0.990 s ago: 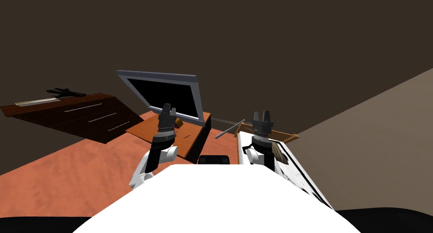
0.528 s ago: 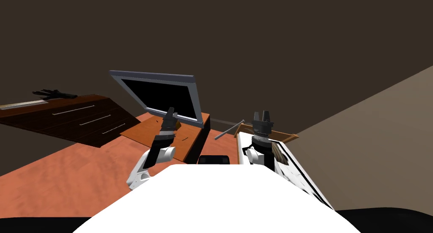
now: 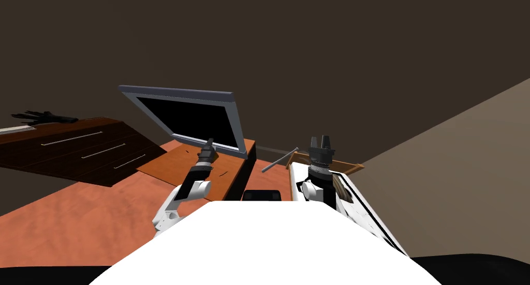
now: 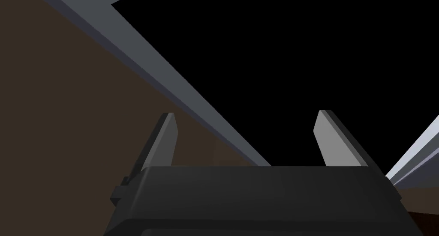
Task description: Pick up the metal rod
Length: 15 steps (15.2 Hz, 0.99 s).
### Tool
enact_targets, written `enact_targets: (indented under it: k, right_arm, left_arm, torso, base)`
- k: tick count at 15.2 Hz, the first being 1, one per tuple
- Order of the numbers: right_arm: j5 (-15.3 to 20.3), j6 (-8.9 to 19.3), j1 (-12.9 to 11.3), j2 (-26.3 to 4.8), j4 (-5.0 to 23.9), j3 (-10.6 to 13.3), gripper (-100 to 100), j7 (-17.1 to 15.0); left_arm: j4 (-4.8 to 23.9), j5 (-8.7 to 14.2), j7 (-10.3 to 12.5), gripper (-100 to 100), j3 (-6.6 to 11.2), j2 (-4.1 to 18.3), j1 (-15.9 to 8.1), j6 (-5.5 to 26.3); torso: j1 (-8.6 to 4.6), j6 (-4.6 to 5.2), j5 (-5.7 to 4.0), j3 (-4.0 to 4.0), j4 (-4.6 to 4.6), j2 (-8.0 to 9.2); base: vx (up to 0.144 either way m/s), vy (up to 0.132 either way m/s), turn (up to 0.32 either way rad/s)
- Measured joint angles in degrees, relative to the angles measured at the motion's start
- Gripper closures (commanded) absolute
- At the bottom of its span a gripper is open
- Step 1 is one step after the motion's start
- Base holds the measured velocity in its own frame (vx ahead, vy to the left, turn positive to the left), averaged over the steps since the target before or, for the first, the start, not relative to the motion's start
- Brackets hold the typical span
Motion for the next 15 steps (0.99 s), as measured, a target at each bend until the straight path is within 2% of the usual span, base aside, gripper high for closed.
enact_targets:
  k: [3, 5, 9, 11, 15]
  right_arm:
    - [0.0, 0.0, 0.0, 0.0, 0.0, 0.0, 0, 0.0]
    - [0.0, 0.0, 0.0, 0.0, 0.0, 0.0, 0, 0.0]
    - [0.0, 0.0, 0.0, 0.0, 0.0, 0.0, 0, 0.0]
    - [0.0, 0.0, 0.0, 0.0, 0.0, 0.0, 0, 0.0]
    - [0.0, 0.0, 0.0, 0.0, 0.0, 0.0, 0, 0.0]
  left_arm:
    - [1.7, 1.8, 0.1, -100, 0.63, 0.1, 0.7, 3.1]
    - [3.0, 2.7, 0.3, -100, 1.15, 0.5, 0.3, 5.5]
    - [6.8, 5.4, 0.6, -100, 2.61, 1.1, -0.8, 10.8]
    - [9.5, 6.7, 1.0, -100, 3.13, 2.1, -0.9, 12.1]
    - [13.0, 9.0, 1.3, -100, 4.14, 2.2, -0.8, 16.1]
  torso:
    - [0.02, 0.01, 0.01, 0.0, 0.0, -0.01]
    - [0.0, 0.01, 0.0, 0.0, 0.0, 0.0]
    - [0.01, 0.01, 0.01, -0.03, -0.01, -0.05]
    - [0.03, 0.0, 0.01, 0.0, 0.0, 0.0]
    - [0.01, 0.0, 0.0, 0.0, 0.0, 0.0]
  base:
    - [0.061, -0.003, -0.047]
    - [0.048, -0.007, -0.027]
    - [0.061, -0.003, -0.043]
    - [0.056, -0.004, -0.046]
    - [0.059, -0.003, -0.038]
